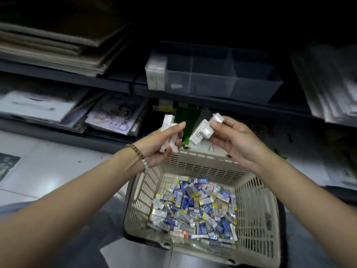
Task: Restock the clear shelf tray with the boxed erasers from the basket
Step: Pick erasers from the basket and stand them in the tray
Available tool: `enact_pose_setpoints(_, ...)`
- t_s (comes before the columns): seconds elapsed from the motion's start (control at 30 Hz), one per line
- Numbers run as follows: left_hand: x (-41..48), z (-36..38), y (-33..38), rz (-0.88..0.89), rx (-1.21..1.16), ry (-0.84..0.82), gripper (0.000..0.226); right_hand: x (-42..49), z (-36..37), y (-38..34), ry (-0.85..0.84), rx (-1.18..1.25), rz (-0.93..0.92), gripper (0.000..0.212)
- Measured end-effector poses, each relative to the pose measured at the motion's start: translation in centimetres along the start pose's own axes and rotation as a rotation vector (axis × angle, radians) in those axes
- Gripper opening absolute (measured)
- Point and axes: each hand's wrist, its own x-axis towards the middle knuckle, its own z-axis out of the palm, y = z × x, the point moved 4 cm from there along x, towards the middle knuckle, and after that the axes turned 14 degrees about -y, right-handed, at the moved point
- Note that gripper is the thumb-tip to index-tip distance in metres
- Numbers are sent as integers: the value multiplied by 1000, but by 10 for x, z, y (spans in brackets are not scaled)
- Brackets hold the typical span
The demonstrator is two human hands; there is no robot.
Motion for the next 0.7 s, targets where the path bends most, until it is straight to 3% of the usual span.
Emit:
enact_pose_setpoints(0.1,-23,2,23,110,-61,61,36,15,28,-20,11,56,-34,8)
enact_pose_setpoints(0.27,-51,-3,58,315,189,232,46,39,65,-38,-20,144,-82,7)
enact_pose_setpoints(0.47,-60,-11,92,495,257,361,28,58,86,-43,-89,116,-25,21)
enact_pose_setpoints(0.57,-63,-15,115,536,324,399,21,61,80,-57,-119,-87,-15,22)
enact_pose_setpoints(0.7,-60,-17,145,449,582,374,19,66,81,-90,-240,-572,-37,21)
